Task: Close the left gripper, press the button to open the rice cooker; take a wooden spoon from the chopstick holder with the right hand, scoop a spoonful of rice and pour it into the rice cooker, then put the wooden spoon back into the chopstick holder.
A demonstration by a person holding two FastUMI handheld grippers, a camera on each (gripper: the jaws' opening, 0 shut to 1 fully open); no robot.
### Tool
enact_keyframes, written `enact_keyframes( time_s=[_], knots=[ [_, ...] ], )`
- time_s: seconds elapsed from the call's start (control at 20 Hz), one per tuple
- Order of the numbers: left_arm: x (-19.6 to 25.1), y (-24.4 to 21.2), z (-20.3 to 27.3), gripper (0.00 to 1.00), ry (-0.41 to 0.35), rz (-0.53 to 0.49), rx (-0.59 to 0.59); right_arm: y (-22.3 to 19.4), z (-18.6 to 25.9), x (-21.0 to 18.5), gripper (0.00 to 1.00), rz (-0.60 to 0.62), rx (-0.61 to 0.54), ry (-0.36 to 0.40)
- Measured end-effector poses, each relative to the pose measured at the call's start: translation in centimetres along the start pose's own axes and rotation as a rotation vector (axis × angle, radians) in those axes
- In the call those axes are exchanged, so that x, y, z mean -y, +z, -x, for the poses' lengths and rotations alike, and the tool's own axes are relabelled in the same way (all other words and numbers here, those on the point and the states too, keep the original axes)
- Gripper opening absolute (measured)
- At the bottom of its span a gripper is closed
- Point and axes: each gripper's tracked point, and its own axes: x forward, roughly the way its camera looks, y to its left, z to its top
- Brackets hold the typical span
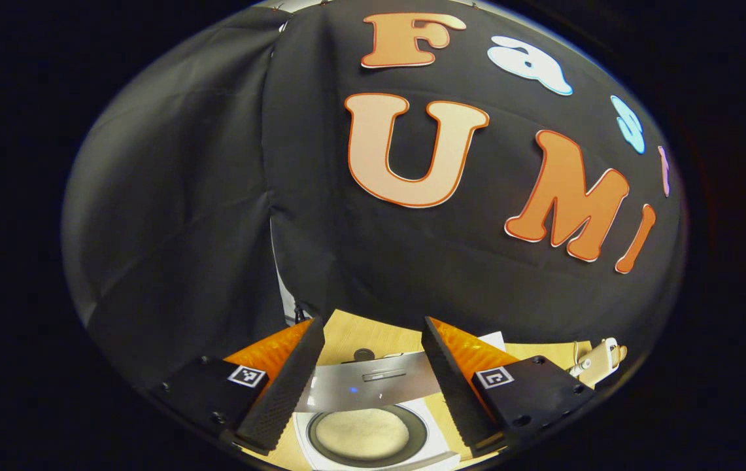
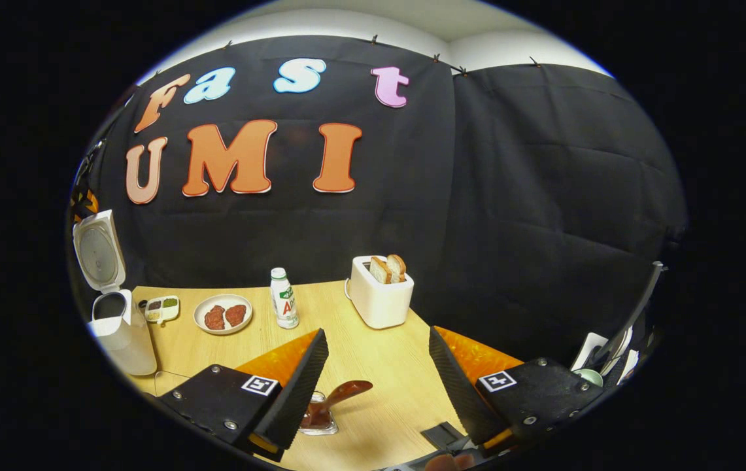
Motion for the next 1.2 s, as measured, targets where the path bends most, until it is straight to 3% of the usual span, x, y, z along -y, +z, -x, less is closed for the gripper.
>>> enact_keyframes(
  time_s=[0.4, 0.65, 0.85, 1.2],
  knots=[
    [1.5, -4.2, 4.5, 1.00, -0.048, 0.019, -0.012, 4.0, 2.4, -2.5, 0.96, -0.002, 0.104, 0.102],
    [2.4, -11.1, 8.0, 1.00, -0.069, 0.027, -0.035, 4.6, 3.3, -3.9, 0.95, 0.008, 0.125, 0.173],
    [1.8, -16.4, 10.2, 1.00, -0.055, 0.051, -0.031, 4.5, 3.6, -5.2, 0.95, 0.037, 0.133, 0.234],
    [1.6, -21.3, 11.6, 1.00, -0.054, 0.088, 0.014, 2.4, 3.9, -7.5, 0.96, 0.074, 0.091, 0.308]
  ],
)
